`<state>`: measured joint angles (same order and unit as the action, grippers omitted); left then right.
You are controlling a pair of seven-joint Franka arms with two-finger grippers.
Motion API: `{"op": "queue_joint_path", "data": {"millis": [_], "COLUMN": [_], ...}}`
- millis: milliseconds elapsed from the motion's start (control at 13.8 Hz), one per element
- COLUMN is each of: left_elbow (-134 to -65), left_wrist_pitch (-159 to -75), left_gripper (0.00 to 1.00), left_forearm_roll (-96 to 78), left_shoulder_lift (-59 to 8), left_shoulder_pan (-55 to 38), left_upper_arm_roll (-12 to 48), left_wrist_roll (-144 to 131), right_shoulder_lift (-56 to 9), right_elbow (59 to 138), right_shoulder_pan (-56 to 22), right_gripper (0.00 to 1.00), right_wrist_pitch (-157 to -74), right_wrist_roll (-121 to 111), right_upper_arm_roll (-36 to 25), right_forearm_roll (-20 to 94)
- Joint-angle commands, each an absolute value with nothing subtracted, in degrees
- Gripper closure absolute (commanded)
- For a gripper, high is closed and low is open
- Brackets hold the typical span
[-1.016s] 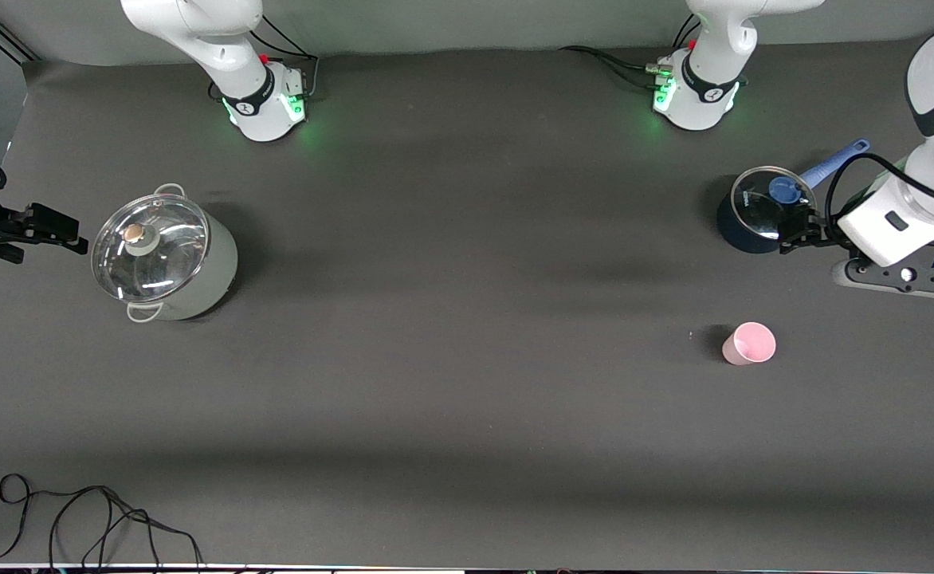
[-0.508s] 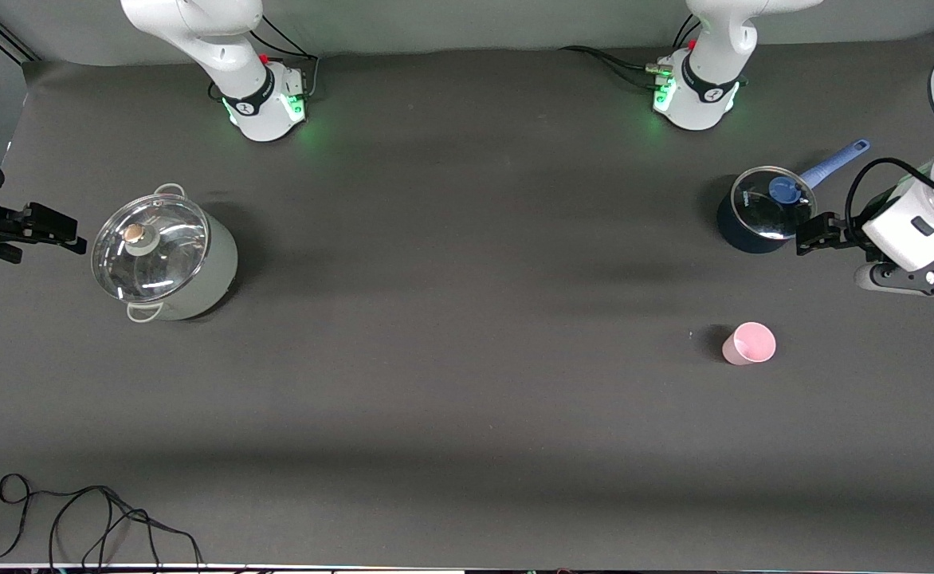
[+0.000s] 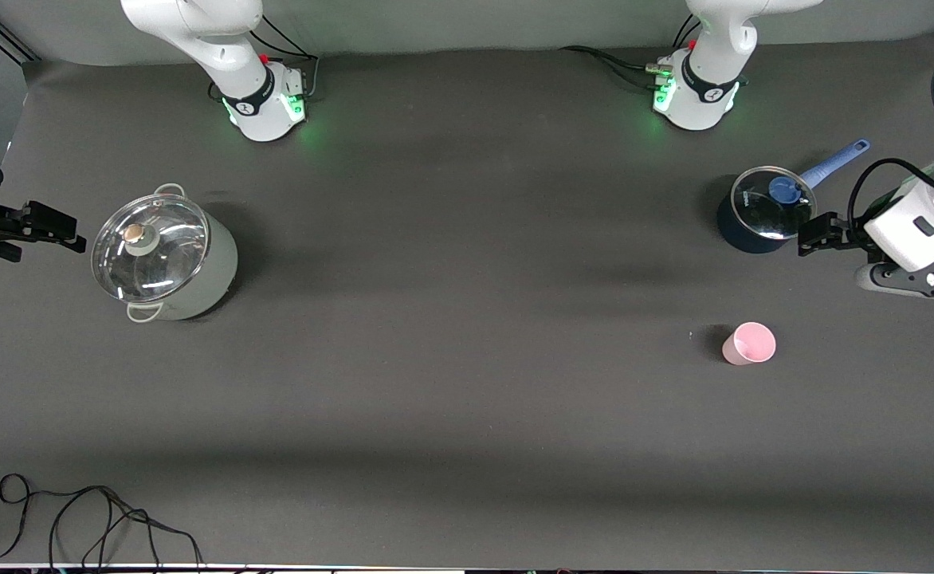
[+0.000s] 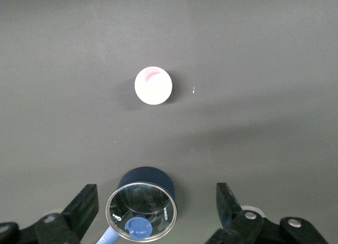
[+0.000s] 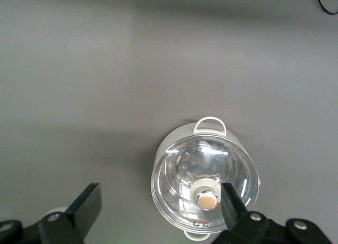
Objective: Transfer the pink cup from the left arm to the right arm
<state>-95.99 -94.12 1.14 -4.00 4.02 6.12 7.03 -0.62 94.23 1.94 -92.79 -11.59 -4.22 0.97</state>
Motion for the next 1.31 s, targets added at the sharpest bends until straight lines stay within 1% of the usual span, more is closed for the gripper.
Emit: {"op": "queue_joint_path", "data": {"millis": [0, 145, 580, 798, 943, 1233], "left_elbow": [-93.8, -93.4, -89.7, -89.6, -89.5, -88.8], "left_wrist_pitch": [-93.7, -94.1, -94.3, -95.9, -96.2, -99.0], "left_gripper": [0.01, 0.01, 0.01, 0.01, 0.01, 0.01], "left_forearm_roll": [0.5, 0.5, -4.2, -5.2, -8.8, -15.2], "left_shoulder_lift": [-5.2, -5.8, -10.2, -11.6, -13.4, -18.9], "left_shoulder_pan": [4.8, 5.5, 12.9, 15.2, 17.3, 24.9], "left_upper_arm_roll": [6.4, 6.2, 6.3, 6.3, 6.3, 6.4], "left_wrist_roll": [9.9, 16.9, 38.4, 47.3, 55.3, 72.5], "right_shoulder_lift": [-0.1, -0.2, -0.6, -0.5, -0.5, -1.0], "right_elbow": [93.5, 93.5, 92.5, 92.2, 92.2, 91.1], "right_shoulder_pan": [1.9, 1.9, 1.8, 1.8, 1.8, 1.6], "right_gripper": [0.00, 0.00, 0.00, 0.00, 0.00, 0.00], "right_wrist_pitch": [-91.7, -91.7, -91.6, -91.6, -91.6, -91.7], "right_wrist_roll": [-12.7, -12.7, -11.9, -12.5, -12.7, -12.3], "right_upper_arm_roll": [-4.4, -4.4, -4.3, -4.3, -4.3, -4.2], "right_forearm_roll": [0.3, 0.3, 0.4, 0.6, 0.6, 0.5]}}
